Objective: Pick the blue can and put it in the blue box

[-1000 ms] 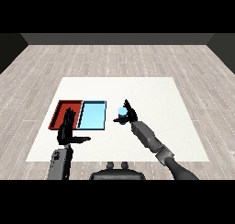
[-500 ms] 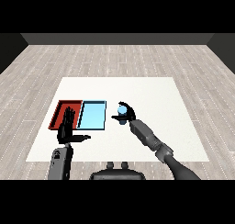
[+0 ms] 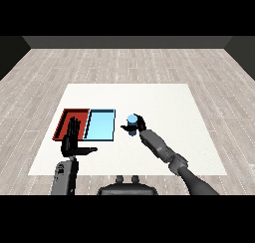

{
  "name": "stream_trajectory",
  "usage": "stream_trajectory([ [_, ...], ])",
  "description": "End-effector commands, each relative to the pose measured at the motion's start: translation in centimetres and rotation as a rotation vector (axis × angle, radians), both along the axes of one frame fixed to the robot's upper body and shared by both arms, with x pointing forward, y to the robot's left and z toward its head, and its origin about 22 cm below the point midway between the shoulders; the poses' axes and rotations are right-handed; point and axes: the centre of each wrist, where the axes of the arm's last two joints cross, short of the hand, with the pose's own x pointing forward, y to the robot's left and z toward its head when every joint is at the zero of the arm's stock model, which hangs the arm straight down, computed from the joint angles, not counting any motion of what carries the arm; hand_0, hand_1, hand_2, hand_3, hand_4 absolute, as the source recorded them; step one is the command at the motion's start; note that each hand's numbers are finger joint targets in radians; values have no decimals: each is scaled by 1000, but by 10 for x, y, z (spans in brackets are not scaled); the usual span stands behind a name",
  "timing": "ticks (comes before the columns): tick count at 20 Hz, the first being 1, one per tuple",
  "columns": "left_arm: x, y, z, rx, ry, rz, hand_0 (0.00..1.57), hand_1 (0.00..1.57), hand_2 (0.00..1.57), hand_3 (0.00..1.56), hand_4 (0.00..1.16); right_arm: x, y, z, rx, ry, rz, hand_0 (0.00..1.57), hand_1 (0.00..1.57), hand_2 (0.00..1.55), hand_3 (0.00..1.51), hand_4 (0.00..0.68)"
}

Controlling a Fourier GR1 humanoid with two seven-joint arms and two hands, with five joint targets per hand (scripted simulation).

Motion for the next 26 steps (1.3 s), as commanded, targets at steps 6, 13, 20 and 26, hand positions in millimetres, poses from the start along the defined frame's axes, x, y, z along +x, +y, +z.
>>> stream_trajectory([
  [6, 17, -14, -11, 14, 15, -46, 0, 0, 0, 0, 0, 14, 10, 28, 10, -116, 99, 1493, 1493, 1464, 1398, 562],
  [13, 18, -39, -4, 36, 48, -109, 0, 0, 0, 0, 0, 7, -10, 50, 9, -210, 112, 1531, 1531, 1480, 1410, 578],
  [20, 23, -86, 29, 60, 59, -187, 0, 0, 0, 0, 0, -15, -56, 87, 1, -320, 93, 1502, 1502, 1469, 1393, 582],
  [26, 41, -108, 19, 48, 85, -201, 0, 0, 0, 0, 0, -41, -50, 116, 38, -391, 119, 1512, 1512, 1469, 1395, 606],
])
